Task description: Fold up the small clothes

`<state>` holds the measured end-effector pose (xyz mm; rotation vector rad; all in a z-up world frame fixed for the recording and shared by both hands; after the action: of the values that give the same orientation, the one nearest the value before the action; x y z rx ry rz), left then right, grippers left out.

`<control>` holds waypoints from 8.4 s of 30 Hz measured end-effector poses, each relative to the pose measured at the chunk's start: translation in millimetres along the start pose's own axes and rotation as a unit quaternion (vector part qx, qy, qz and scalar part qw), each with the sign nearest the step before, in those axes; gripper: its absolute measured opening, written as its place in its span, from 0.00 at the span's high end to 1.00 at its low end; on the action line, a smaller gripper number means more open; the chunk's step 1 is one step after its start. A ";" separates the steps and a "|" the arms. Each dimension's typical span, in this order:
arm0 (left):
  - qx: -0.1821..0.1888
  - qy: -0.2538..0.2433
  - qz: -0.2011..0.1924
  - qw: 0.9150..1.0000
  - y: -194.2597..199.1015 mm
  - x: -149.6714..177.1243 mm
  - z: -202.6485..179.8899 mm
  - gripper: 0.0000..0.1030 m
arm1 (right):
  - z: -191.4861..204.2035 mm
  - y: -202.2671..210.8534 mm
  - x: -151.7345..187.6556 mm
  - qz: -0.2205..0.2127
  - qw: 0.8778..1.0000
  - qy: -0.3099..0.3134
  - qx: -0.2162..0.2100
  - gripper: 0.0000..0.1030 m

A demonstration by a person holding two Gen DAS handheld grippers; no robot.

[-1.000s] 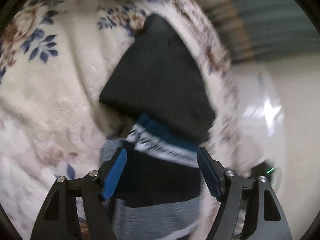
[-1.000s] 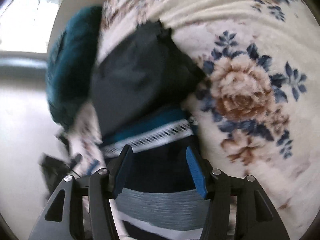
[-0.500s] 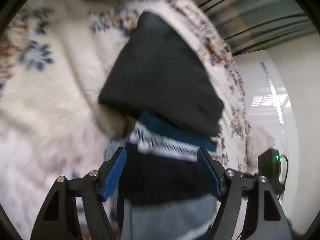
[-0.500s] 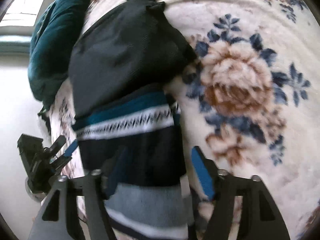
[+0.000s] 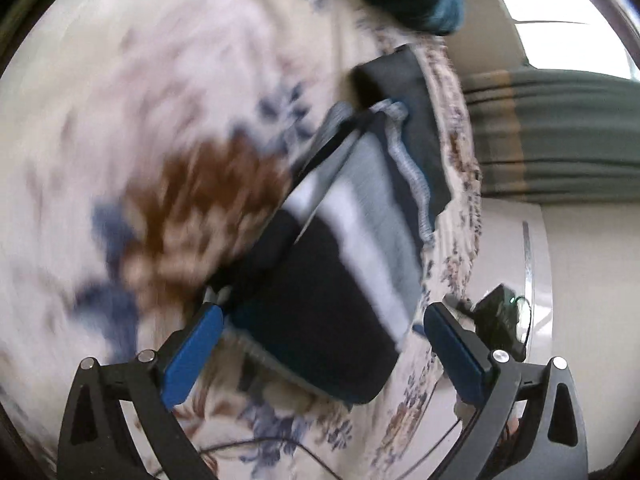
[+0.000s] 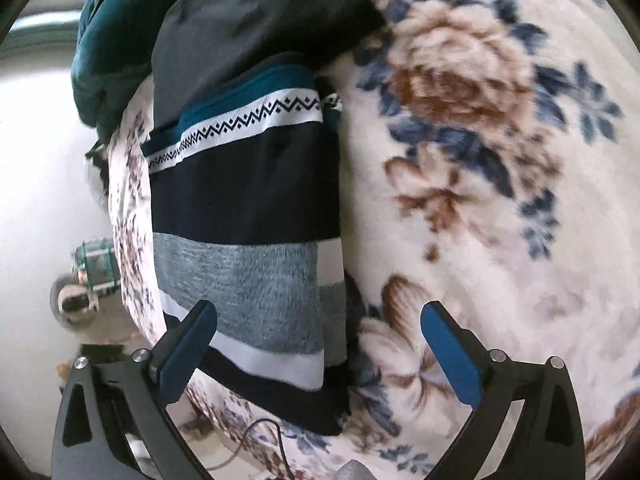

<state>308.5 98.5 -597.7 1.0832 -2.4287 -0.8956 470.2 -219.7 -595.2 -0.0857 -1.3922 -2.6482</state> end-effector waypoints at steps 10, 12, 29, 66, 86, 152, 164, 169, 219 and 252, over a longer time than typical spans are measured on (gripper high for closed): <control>0.055 0.075 -0.018 0.995 -76.8 4.0 8.5 0.02 | 11.3 -86.0 -54.4 0.056 0.991 -0.007 -0.121 0.00; 0.067 0.085 -0.051 0.993 -76.1 -7.1 6.5 0.08 | 20.5 -90.9 -60.8 0.052 0.987 -0.004 -0.153 0.01; 0.039 -0.057 0.062 0.996 -6.5 -87.7 -29.3 0.62 | 58.3 -57.8 130.3 -0.062 0.981 -0.109 -0.148 0.65; -0.056 -0.065 -0.012 0.996 6.6 -114.5 22.4 0.66 | 65.0 -43.0 -29.9 -0.072 0.985 0.086 0.128 0.90; -0.300 -0.083 -0.044 0.949 46.6 -38.1 124.7 0.00 | 1.5 -43.8 100.4 0.081 0.994 -0.001 0.069 0.43; -0.025 -0.055 0.076 0.995 -8.1 -25.9 29.1 0.31 | 40.7 -136.6 56.9 0.195 0.966 0.092 -0.144 0.26; -0.016 -0.098 0.080 0.992 1.1 -69.5 -44.5 0.77 | 68.6 -65.9 38.0 0.079 0.983 0.089 -0.137 0.65; -0.003 -0.148 0.081 0.986 -19.0 -116.0 -115.4 0.77 | 85.3 -18.3 -8.7 0.012 0.986 0.070 -0.148 0.65; -0.274 -0.437 -0.081 0.853 44.8 -111.4 -348.8 0.00 | 181.6 240.1 -17.4 -0.314 0.868 0.036 0.383 0.00; -0.198 -0.470 -0.216 0.833 322.8 71.3 -421.7 0.00 | 376.6 454.1 297.4 -0.488 0.796 0.116 0.338 0.00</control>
<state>307.3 37.2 -65.3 1.2123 -2.4376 -2.4415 241.1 -194.6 24.0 1.3108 -2.6655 -2.3177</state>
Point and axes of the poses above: each gripper's, at about its wrist camera, not at the fingertips, and y roughly against the way its jaws point, z to its left, x to its underside, the point moved 7 cm from there along -y, roughly the way its jaws point, and after that the axes turned 2 degrees about y, right-handed, at the moved point
